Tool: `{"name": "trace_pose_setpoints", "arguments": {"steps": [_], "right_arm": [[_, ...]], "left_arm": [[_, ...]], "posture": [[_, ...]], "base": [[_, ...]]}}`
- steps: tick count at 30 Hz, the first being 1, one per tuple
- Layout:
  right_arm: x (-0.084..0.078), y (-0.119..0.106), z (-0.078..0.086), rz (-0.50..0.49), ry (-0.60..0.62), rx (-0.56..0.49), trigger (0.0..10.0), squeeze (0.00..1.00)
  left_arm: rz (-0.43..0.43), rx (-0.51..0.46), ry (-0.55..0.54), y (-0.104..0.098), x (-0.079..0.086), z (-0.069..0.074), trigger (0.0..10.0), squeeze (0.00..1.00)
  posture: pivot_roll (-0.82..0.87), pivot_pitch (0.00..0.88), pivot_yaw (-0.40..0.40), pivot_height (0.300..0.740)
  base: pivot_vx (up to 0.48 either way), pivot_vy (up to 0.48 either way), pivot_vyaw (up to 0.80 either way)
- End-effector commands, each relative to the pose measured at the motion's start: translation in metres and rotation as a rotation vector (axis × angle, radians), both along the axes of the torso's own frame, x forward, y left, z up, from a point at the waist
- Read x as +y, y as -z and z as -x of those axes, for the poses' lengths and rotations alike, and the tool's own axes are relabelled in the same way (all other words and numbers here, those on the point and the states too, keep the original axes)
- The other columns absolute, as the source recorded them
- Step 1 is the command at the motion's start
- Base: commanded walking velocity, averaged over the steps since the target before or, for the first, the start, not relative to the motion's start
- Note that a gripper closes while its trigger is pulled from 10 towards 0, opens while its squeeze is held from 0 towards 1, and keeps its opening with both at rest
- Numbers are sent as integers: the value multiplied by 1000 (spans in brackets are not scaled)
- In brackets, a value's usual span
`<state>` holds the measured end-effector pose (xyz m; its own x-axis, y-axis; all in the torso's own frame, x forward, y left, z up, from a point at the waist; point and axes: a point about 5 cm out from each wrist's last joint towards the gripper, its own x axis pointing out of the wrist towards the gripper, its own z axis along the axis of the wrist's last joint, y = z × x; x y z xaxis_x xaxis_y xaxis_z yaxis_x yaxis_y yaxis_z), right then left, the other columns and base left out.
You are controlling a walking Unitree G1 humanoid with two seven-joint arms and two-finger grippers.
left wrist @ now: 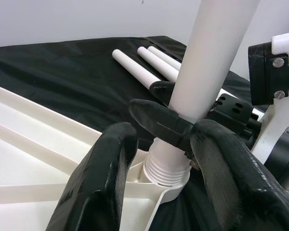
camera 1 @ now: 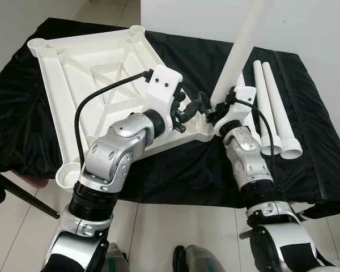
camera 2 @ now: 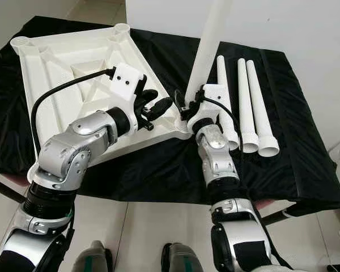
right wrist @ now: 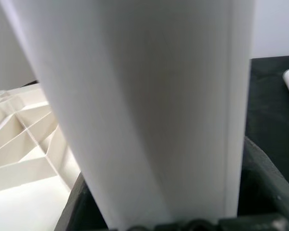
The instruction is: Building children table
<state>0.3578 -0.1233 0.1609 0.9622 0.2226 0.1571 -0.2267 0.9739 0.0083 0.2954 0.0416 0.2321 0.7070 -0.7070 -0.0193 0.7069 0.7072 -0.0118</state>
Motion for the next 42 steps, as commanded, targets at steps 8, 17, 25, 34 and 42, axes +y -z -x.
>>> {"name": "trace_pose_setpoints", "arguments": {"steps": [8, 17, 25, 34, 42], "right_arm": [[3, 37, 5, -21, 199, 165, 10000, 0], [10, 29, -2, -9, 322, 151, 10000, 0], [25, 24, -3, -42, 363, 125, 10000, 0], [24, 29, -3, -45, 369, 143, 10000, 0], [23, 29, -3, -69, 379, 145, 10000, 0]], "left_arm": [[11, -6, -8, -3, -2, 3, 10000, 0], [17, -7, 11, -4, -4, 5, 10000, 0], [11, 19, 98, 6, -7, 18, 10000, 0], [-66, 86, 251, 31, -9, 41, 10000, 0], [-90, 101, 234, 37, -7, 39, 10000, 0]], "posture": [[31, 61, -45, 740], [36, 58, -50, 740], [38, 60, -74, 740], [36, 61, -69, 740], [30, 55, -63, 740]], "base": [[0, 0, 0], [0, 0, 0], [0, 0, 0], [0, 0, 0], [0, 0, 0]]}}
